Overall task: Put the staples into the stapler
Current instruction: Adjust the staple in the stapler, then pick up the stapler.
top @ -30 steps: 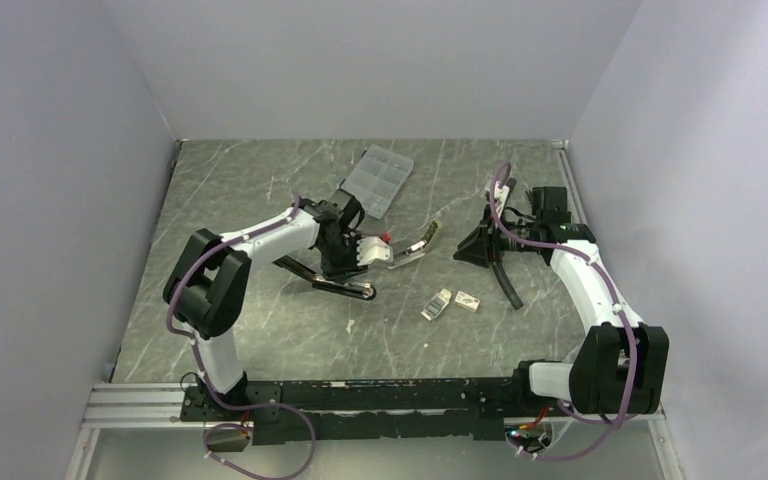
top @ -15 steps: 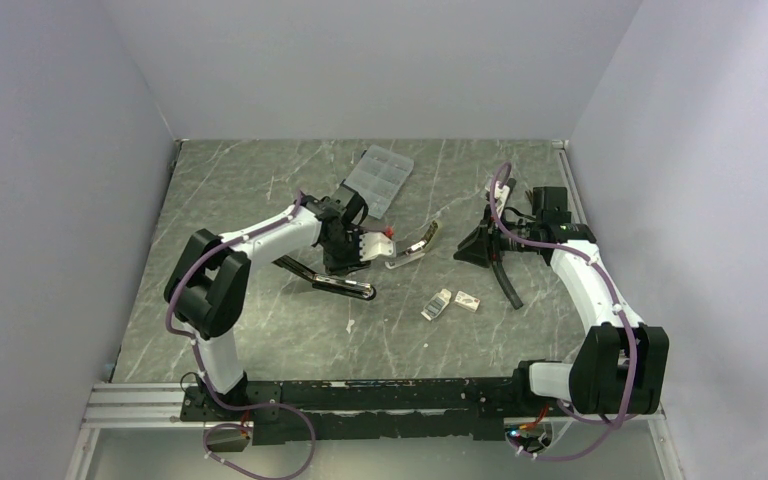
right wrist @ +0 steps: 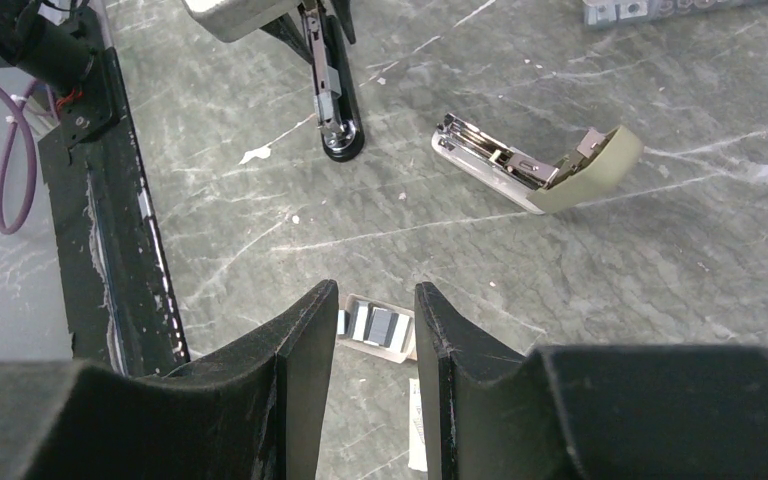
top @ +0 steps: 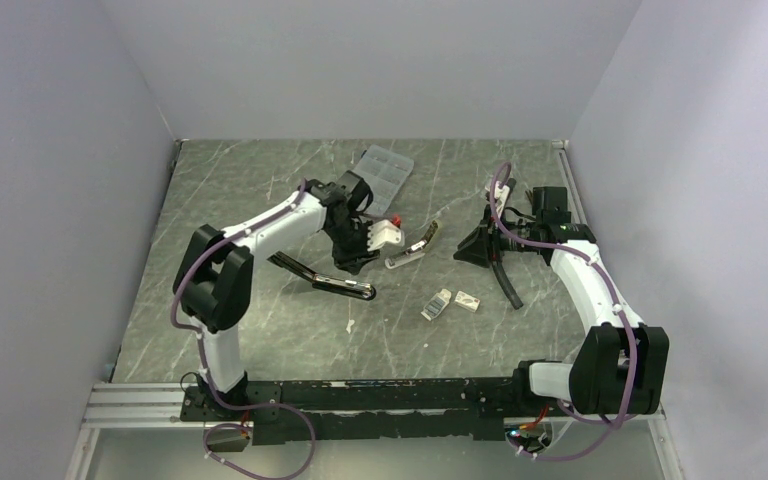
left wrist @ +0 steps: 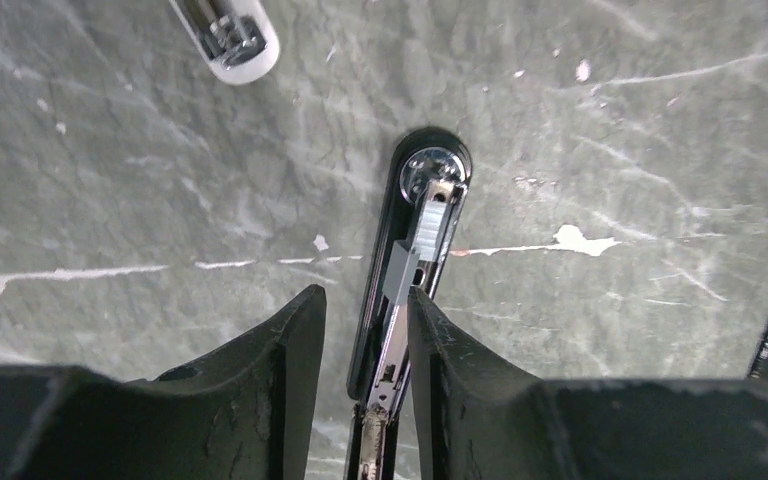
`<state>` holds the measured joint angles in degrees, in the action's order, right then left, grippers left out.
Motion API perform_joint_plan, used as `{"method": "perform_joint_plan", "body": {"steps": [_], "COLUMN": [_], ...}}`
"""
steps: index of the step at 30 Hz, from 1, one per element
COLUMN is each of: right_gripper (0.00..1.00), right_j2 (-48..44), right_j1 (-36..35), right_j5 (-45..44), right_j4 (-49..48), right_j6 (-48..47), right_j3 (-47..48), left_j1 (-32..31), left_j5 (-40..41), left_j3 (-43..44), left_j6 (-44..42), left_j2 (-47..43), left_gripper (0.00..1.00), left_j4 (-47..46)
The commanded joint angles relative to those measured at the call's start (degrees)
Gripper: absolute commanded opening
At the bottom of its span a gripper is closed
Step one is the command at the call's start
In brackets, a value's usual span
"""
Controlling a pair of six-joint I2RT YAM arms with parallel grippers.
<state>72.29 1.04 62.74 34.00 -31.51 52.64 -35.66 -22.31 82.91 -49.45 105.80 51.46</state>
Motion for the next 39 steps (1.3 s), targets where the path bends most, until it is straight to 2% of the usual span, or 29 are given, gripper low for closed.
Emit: {"method": "perform_joint_plan", "body": {"steps": [1,7,13,25,39], "right_gripper": [0.38,0.38,0.38,0.38,0.38], "right_j2": [-1.7,-1.6,-1.6,-1.5,-1.4], "right_j1": [0.3,0.3,0.3,0.3,0.3], "right_j5": [1.8,1.8,1.8,2.1,2.0], "right_j4": [-1.6,-1.4,-1.1,-0.8,-0.7], "right_j6": [-0.8,-1.0,-1.2,-1.6,-1.7], "right_j3": [0.6,0.6,0.7,0.7,0.8], "left_j1": [1.6,4.0,5.4,5.8,6.0], "left_j5": [-9.5,-14.1,-17.1,-17.4,-16.7], "left_j3": [7.0,17.6,23.4,29.4,32.0], "left_j6": [-5.6,-14.1,-19.4,-20.3,-20.0], "left_j2": [4.5,12.7,18.8,25.2,29.3], "left_gripper": [0.40,0.43,0.47,0.50,0.55], "left_j4": [10.4,24.0,32.8,36.4,36.9]}}
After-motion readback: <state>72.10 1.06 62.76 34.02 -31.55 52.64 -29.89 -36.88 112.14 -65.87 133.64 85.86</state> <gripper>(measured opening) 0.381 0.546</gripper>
